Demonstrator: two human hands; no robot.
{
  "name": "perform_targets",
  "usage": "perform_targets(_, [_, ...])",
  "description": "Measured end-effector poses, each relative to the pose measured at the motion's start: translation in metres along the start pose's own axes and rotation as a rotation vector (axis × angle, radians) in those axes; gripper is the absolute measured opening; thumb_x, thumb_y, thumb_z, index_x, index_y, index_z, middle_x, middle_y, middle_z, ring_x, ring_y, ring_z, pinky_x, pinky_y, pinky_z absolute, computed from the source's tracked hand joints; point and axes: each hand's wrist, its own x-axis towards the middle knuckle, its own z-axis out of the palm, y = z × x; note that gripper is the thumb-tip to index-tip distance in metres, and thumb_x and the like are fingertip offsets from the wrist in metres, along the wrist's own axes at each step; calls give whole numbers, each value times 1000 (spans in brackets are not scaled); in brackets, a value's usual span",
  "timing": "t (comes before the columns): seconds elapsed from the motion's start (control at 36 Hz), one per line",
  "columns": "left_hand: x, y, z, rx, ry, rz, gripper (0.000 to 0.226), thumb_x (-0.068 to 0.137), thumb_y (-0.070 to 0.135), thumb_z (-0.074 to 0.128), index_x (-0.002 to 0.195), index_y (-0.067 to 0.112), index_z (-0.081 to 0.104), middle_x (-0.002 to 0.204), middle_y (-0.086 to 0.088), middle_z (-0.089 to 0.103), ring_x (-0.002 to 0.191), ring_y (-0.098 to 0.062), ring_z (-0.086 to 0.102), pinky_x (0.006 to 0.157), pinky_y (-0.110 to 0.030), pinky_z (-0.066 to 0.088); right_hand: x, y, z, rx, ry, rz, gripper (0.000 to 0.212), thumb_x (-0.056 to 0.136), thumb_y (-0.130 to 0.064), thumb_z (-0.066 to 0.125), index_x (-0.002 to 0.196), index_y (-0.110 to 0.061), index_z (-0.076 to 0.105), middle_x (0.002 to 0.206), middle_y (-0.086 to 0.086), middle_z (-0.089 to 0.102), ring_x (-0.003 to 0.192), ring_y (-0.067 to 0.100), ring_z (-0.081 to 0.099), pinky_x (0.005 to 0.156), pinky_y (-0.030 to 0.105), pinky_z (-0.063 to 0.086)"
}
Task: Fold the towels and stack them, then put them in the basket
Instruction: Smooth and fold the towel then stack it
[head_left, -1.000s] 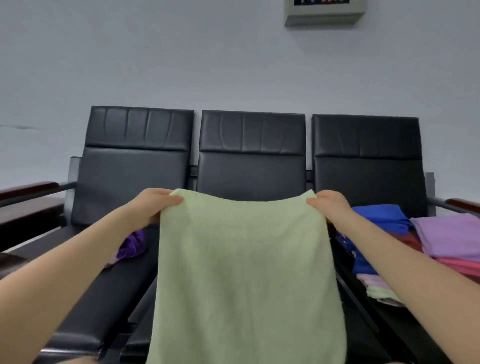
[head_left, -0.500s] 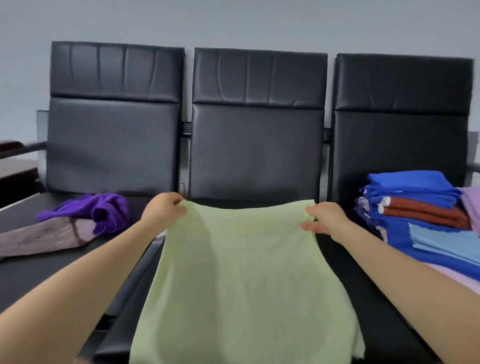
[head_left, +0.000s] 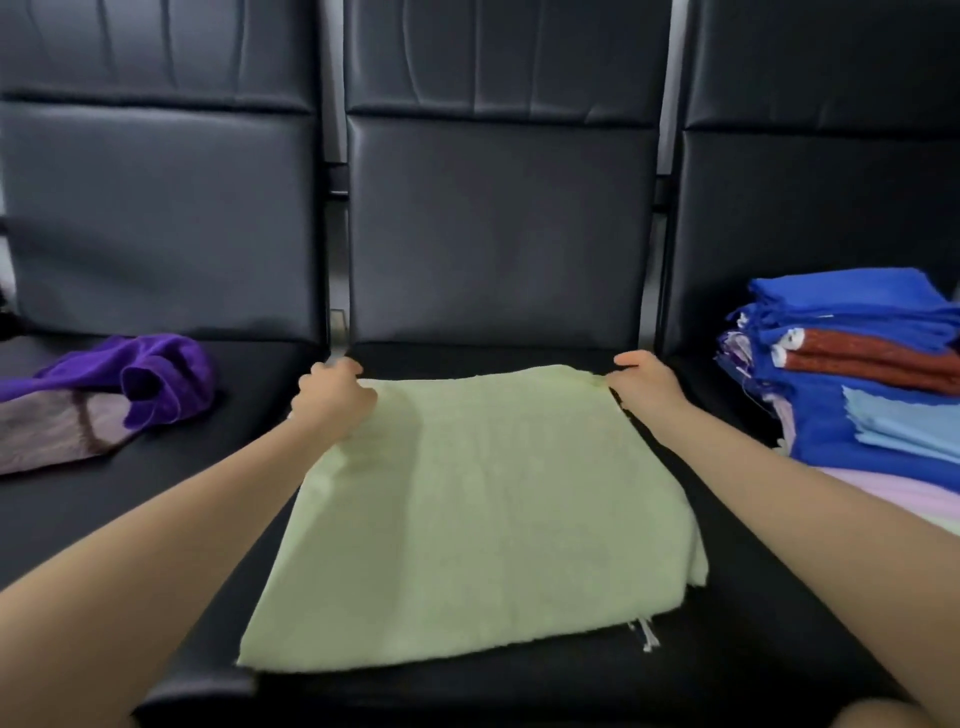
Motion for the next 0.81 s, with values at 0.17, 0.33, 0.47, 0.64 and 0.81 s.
perform_targets(0.17, [-56, 26, -15, -75, -86, 199, 32, 92, 25, 50, 123, 23, 58, 127, -4, 54, 99, -22, 58, 77, -28, 44, -47, -16, -23, -315, -128, 71, 23, 85, -14, 55, 97, 2, 65, 82, 11, 56, 73, 23, 53, 63, 32, 45])
perform_targets(0.33, [-134, 43, -13, -158, -196, 419, 22, 95, 25, 51, 110, 21, 67, 115, 3, 63, 101, -18, 60, 82, -26, 47, -102, 6, -46, -358, -238, 173, 29, 91, -26, 57, 102, 0, 62, 80, 6, 54, 70, 18, 49, 61, 27, 39])
perform_targets(0.47, [-184, 35, -1, -64, -236, 618, 20, 95, 32, 51, 106, 25, 66, 99, 9, 55, 94, -12, 58, 87, -28, 47, -133, 20, -73, -396, -263, 199, 21, 92, -27, 60, 104, -11, 59, 94, 6, 57, 76, 14, 51, 59, 25, 44])
perform_targets(0.64, [-206, 20, 4, 1, -217, 715, 18, 93, 32, 51, 101, 25, 66, 94, 8, 52, 91, -12, 50, 81, -25, 44, -154, 38, -88, -443, -282, 138, 51, 87, -36, 66, 103, 12, 61, 84, 8, 48, 75, 20, 46, 64, 27, 39])
perform_targets(0.81, [-215, 9, 5, -32, -176, 717, 17, 91, 40, 56, 100, 28, 63, 97, 9, 52, 95, -9, 48, 85, -26, 44, -172, 42, -87, -373, -317, 6, 52, 80, -37, 75, 97, 12, 63, 78, 5, 50, 74, 17, 44, 69, 28, 32])
